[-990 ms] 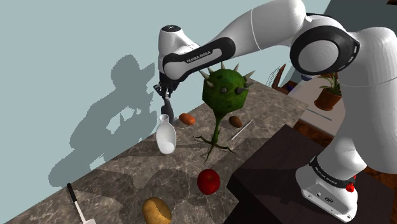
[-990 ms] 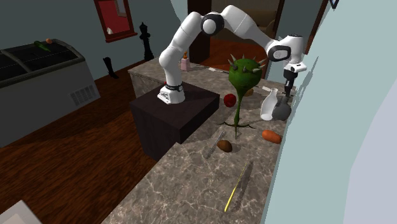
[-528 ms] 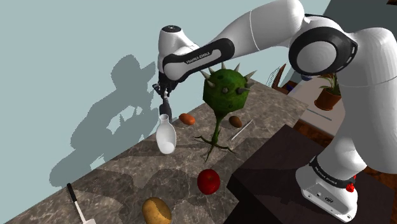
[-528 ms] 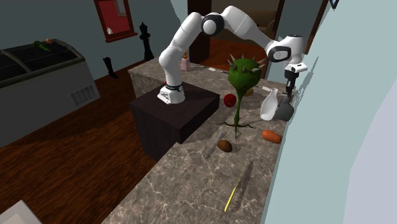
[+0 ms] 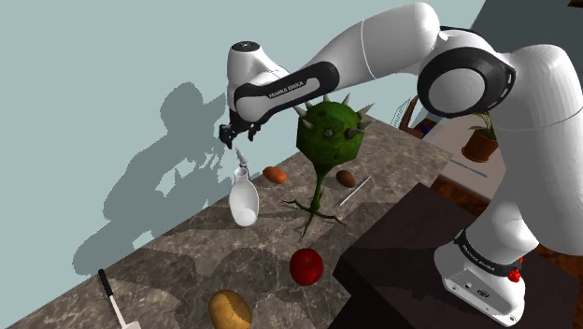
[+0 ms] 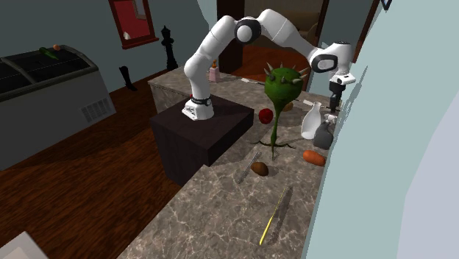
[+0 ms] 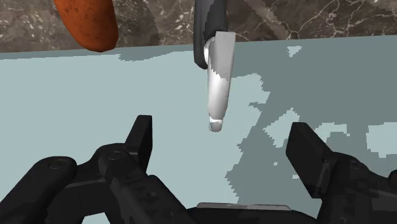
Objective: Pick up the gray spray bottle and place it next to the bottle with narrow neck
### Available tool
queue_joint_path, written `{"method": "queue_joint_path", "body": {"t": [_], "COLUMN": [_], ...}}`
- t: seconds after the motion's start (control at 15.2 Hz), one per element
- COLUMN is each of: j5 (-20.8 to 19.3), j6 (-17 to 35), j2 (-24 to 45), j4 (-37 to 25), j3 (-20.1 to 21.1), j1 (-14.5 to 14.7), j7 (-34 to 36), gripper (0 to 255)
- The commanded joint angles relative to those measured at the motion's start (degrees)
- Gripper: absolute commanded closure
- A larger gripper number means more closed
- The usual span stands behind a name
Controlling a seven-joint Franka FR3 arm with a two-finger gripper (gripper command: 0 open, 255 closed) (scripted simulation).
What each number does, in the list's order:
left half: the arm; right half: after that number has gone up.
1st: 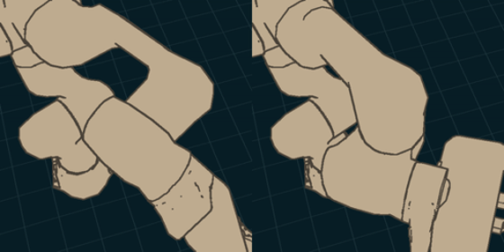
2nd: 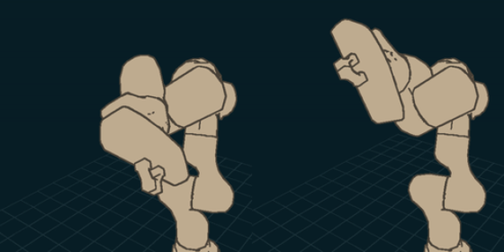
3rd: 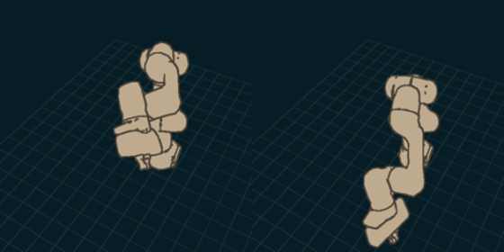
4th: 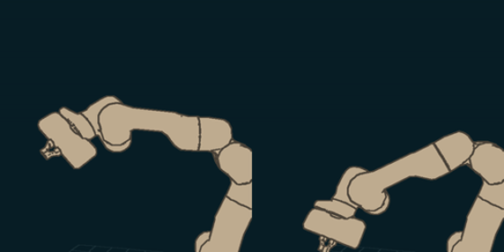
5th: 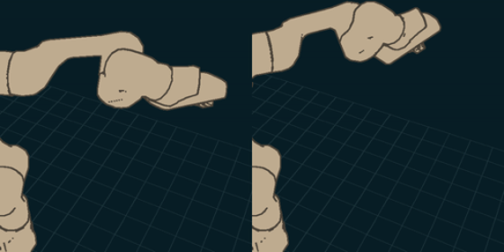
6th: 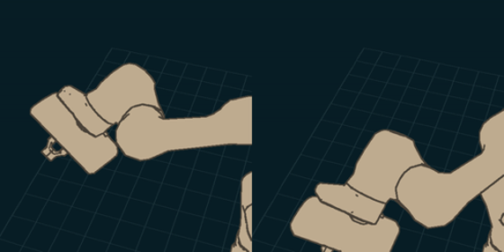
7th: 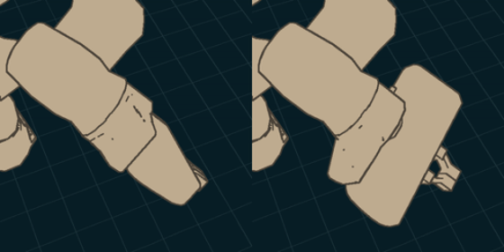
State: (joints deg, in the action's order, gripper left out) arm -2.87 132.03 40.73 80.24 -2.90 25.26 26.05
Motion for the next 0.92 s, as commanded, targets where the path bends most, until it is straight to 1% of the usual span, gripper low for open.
{"method": "queue_joint_path", "body": {"t": [0.0, 0.07, 0.13, 0.4, 0.86], "j5": [-0.09, -0.15, 0.23, 0.12, 0.12], "j6": [-0.34, -0.28, 2.43, -1.56, -1.56], "j2": [2.87, 1.89, 2.36, -2.87, -2.87], "j4": [0.70, 1.73, 3.78, 5.04, 5.04], "j3": [0.11, 0.08, 0.12, 0.11, 0.11], "j1": [0.45, 0.49, -0.89, -0.56, -0.56], "j7": [0.41, 0.42, -1.03, -0.96, -0.96], "gripper": [0, 0, 0, 0, 0]}}
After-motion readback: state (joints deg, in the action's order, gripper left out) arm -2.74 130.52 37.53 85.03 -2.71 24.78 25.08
